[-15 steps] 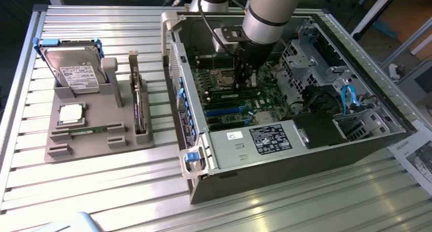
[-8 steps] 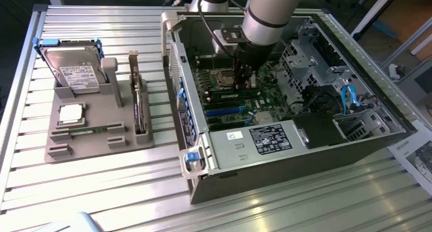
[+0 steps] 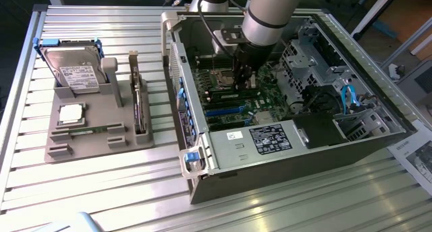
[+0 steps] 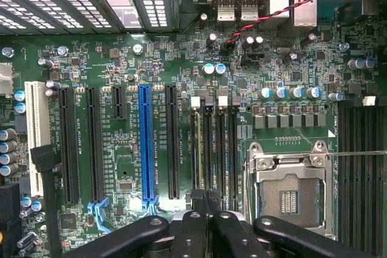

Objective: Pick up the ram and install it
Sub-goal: 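Press down the ram until it locks into place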

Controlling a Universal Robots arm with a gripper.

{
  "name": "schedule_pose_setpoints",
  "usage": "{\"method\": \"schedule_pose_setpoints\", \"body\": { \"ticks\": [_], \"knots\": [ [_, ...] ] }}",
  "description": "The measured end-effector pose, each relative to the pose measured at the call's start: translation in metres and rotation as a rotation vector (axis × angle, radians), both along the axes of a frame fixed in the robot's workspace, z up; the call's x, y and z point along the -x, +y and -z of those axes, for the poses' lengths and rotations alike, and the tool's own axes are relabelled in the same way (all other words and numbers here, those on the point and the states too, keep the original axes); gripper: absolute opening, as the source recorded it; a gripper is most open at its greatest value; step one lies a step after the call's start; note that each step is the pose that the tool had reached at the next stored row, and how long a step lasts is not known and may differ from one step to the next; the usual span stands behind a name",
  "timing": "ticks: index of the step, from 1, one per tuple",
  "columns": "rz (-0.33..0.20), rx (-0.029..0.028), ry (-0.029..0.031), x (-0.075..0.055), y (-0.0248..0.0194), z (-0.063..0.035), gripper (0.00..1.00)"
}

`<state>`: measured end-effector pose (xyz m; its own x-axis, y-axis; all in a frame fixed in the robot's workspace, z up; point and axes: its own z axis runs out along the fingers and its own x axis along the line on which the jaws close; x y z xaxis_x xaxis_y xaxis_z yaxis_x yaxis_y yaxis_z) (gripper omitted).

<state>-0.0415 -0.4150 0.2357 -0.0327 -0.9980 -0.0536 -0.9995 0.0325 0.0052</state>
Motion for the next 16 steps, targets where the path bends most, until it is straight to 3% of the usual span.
{"method": "schedule_pose_setpoints", "body": {
  "ticks": [16],
  "knots": [
    [0.0,-0.0001,-0.0001,0.0,0.0,0.0021,0.1]
  ]
}}
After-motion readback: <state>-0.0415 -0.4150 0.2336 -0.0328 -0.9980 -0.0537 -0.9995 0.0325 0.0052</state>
